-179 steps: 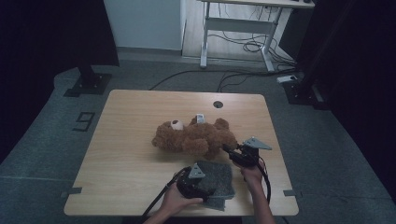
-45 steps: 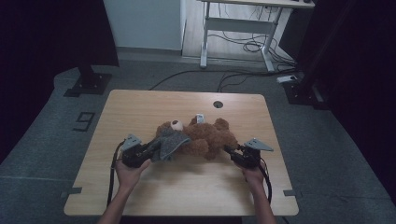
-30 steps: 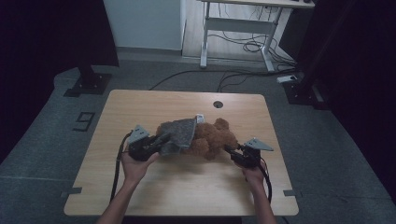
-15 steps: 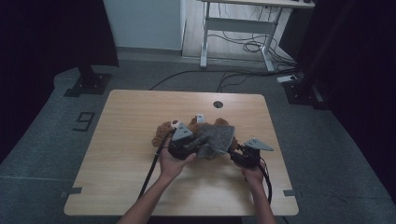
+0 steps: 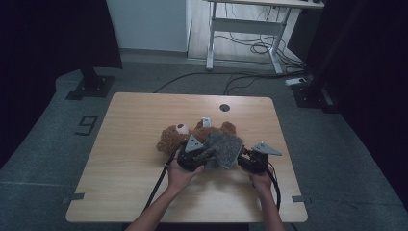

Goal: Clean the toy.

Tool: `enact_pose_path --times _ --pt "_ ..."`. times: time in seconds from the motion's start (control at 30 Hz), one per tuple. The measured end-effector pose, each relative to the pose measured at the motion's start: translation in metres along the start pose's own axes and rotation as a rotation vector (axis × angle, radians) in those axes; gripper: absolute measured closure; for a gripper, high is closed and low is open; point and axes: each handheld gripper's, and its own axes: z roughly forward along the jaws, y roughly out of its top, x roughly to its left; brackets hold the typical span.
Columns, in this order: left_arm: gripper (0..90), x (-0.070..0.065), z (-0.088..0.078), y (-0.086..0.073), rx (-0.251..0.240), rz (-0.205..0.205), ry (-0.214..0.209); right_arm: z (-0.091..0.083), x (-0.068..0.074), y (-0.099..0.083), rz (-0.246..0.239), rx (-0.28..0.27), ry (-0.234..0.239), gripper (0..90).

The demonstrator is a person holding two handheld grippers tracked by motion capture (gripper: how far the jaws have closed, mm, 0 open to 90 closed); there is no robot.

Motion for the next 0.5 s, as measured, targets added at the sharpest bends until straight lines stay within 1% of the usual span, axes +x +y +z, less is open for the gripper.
enact_pose_path --times 0.03,0.07,0.13,0.17,0.2,0.3,0.4,0.43,0.47,0.5 --pt "76.2 0.004 -0.005 -0.002 -0.001 -0.004 0.009 0.0 0.0 0.0 -0.001 0.0 0.001 58.2" --pt "76.1 0.004 -0.005 -0.002 -0.001 -0.004 0.009 0.0 0.0 0.0 -0.001 0.0 0.001 58.2" --pt "76.1 0.011 -0.014 -0.008 -0.005 -0.01 0.031 0.0 -0.001 0.0 0.001 -0.001 0.002 58.2" --pt "76.1 0.017 -0.021 -0.013 -0.009 -0.022 0.036 0.0 -0.001 0.0 0.0 -0.002 0.002 58.3" --pt "76.0 0.017 -0.021 -0.013 -0.009 -0.022 0.036 0.0 -0.001 0.0 0.0 -0.002 0.002 58.2" --pt "76.0 0.029 -0.035 -0.026 -0.015 -0.052 0.055 0.0 -0.001 0.0 -0.003 -0.001 0.002 58.2" --pt "76.1 0.039 -0.046 -0.035 -0.022 -0.067 0.074 0.0 -0.001 0.0 -0.002 -0.001 0.002 58.3" --pt "76.0 0.045 -0.054 -0.039 -0.023 -0.067 0.1 0.0 -0.001 0.0 -0.003 -0.001 0.002 58.2" --pt "76.0 0.045 -0.054 -0.039 -0.023 -0.067 0.1 0.0 -0.001 0.0 -0.003 -0.001 0.002 58.2" --pt "76.0 0.054 -0.064 -0.045 -0.03 -0.078 0.124 0.0 -0.001 0.0 -0.003 -0.001 0.002 58.2"
